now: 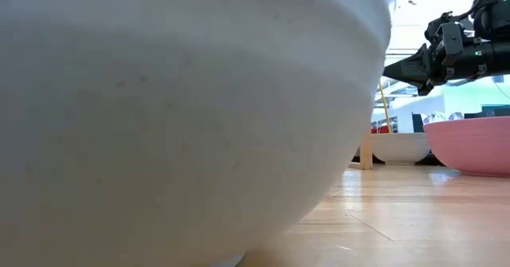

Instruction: Place and stack bowls onto a shelf

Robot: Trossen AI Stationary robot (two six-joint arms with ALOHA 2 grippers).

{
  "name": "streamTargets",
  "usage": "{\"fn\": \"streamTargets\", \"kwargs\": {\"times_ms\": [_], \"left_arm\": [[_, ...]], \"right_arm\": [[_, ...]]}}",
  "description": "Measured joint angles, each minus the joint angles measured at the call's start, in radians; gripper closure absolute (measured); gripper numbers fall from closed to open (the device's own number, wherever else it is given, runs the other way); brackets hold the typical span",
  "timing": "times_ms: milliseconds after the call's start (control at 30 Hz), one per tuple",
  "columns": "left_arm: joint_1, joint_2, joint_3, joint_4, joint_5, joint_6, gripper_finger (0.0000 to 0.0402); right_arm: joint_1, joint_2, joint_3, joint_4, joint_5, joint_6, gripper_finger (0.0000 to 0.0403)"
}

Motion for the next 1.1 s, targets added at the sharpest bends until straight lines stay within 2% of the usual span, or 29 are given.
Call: {"fn": "streamTargets", "kwargs": {"times_ms": [300, 533, 933, 1100], "left_arm": [[0.000, 0.000, 0.000, 0.000, 0.000, 0.000, 0.0346], [0.000, 0.000, 0.000, 0.000, 0.000, 0.000, 0.0346], [0.000, 0.000, -0.001, 0.007, 0.000, 0.016, 0.0346], [0.000, 0.000, -0.002, 0.090, 0.000, 0.002, 0.0346]], "right_arm": [[0.000, 0.000, 0.000, 0.003, 0.000, 0.000, 0.0403], [0.000, 0.000, 0.000, 0.094, -0.002, 0.004, 0.0403], [0.000, 0.000, 0.000, 0.112, -0.001, 0.270, 0.0403], [0.000, 0.000, 0.000, 0.113, -0.002, 0.367, 0.0403]]}}
